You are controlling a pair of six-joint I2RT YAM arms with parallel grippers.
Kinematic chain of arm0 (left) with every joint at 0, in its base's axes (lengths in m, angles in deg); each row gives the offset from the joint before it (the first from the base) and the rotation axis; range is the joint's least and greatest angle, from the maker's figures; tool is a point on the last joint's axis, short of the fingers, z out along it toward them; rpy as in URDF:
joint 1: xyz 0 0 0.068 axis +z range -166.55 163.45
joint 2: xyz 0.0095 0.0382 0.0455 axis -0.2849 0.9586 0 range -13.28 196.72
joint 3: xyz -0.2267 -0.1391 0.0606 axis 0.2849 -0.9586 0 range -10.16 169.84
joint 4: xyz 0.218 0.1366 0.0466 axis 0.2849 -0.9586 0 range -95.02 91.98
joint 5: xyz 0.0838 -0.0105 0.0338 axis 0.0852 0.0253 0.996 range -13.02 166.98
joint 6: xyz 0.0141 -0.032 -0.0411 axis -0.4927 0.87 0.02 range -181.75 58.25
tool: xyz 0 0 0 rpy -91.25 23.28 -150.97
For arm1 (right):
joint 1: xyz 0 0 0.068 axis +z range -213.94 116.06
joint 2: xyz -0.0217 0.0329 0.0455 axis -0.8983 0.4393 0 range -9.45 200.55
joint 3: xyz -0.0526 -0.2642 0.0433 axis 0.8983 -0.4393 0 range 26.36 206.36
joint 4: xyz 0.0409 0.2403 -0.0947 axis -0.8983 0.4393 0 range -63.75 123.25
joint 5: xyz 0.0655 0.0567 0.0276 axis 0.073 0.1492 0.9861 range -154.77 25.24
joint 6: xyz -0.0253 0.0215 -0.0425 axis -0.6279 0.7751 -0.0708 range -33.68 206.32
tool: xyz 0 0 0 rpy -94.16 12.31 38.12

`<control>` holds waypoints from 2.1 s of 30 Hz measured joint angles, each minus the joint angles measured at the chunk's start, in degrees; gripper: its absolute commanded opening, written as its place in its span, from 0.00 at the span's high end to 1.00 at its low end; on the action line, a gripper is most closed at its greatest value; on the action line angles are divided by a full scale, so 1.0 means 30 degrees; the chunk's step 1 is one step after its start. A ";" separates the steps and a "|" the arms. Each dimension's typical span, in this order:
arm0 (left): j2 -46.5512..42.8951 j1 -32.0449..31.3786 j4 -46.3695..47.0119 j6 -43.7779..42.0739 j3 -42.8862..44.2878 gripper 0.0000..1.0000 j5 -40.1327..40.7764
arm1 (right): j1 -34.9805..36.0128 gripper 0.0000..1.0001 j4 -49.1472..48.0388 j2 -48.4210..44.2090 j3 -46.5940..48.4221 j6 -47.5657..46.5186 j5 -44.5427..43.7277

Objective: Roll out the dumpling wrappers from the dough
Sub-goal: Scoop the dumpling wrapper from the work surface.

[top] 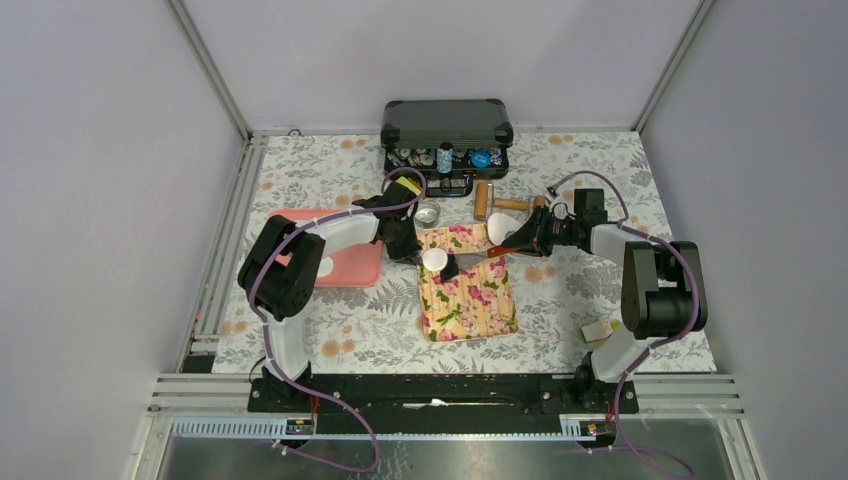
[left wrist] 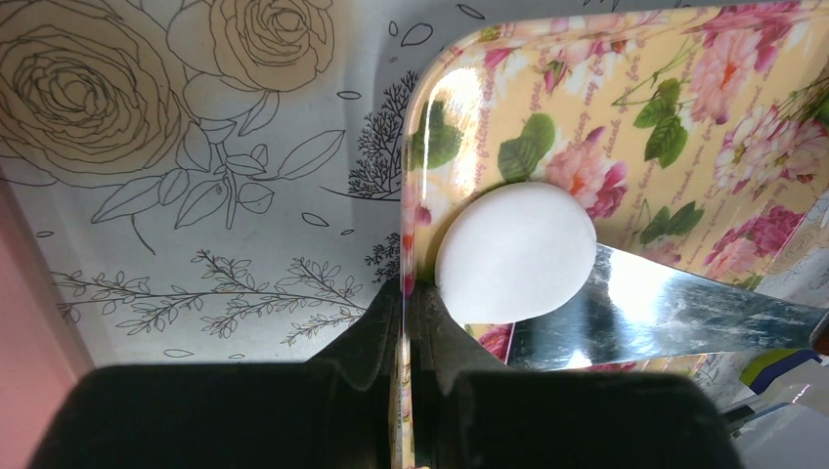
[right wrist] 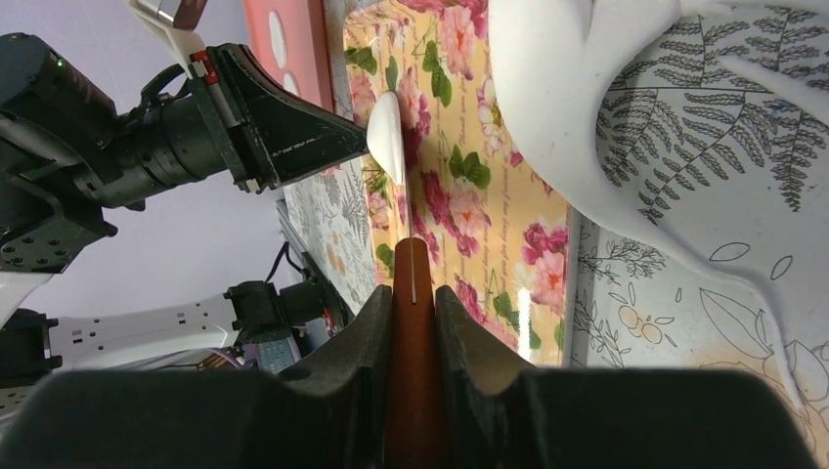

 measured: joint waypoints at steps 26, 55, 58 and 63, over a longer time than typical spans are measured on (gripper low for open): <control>0.0000 0.0007 0.0022 -0.0015 0.0000 1.00 -0.0044 | 0.0525 1.00 -0.8029 0.2375 -0.1282 0.3446 0.0729; 0.0007 0.0146 0.0007 -0.0452 0.0000 0.69 -0.0219 | 0.0299 1.00 -1.7566 0.4473 -0.3257 0.8655 0.1042; 0.0000 0.0160 0.0044 -0.0568 0.0036 0.64 -0.0444 | 0.0189 1.00 -1.9052 0.5042 -0.3402 0.9508 0.1086; -0.0015 0.0204 0.0146 -0.0867 0.0036 0.63 -0.0838 | 0.0153 1.00 -1.9948 0.5625 -0.3650 1.0273 0.1239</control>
